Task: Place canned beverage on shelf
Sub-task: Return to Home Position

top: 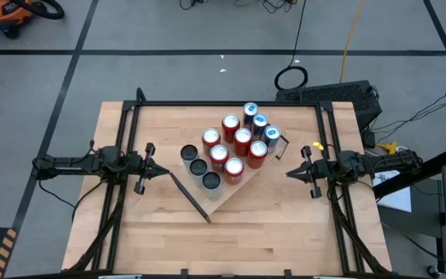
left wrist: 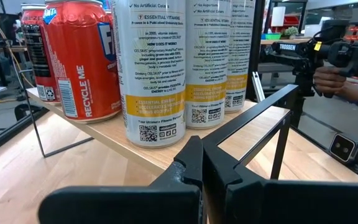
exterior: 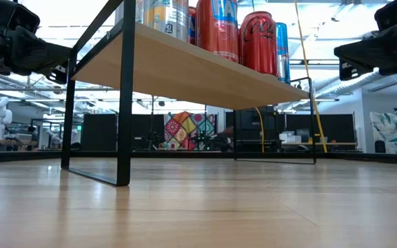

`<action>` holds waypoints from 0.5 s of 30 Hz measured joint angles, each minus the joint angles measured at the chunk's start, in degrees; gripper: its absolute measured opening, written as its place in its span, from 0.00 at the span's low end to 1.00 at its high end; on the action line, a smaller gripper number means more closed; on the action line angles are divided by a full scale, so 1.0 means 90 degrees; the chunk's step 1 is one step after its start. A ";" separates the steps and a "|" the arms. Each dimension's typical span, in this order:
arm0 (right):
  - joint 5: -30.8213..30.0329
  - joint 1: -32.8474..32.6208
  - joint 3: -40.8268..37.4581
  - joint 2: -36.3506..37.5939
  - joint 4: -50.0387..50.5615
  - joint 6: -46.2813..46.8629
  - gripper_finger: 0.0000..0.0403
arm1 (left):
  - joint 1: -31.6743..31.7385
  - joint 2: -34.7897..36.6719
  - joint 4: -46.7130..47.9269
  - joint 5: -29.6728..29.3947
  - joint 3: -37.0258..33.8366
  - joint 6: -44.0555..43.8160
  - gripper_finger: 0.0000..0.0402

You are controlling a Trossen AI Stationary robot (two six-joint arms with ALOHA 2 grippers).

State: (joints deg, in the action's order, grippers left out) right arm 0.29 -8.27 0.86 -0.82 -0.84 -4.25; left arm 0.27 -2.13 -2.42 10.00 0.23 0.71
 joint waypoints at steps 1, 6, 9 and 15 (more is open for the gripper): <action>-0.0002 0.0006 0.0001 0.0000 0.0000 -0.0046 0.00 | 0.0000 0.0000 0.0000 0.0000 0.0000 0.0000 0.00; -0.0006 0.0156 0.0002 0.0000 -0.0002 -0.0085 0.00 | 0.0000 0.0000 -0.0002 0.0000 0.0000 -0.0005 0.00; -0.0007 0.0281 0.0001 0.0000 -0.0005 -0.0104 0.00 | 0.0000 0.0000 -0.0002 0.0000 0.0000 -0.0009 0.00; 0.0025 0.0482 0.0000 0.0000 -0.0007 -0.0003 0.00 | 0.0000 0.0000 -0.0002 0.0000 0.0000 -0.0019 0.00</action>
State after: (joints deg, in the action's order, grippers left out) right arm 0.51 -3.93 0.86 -0.82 -0.91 -4.28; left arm 0.27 -2.13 -2.44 10.00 0.23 0.54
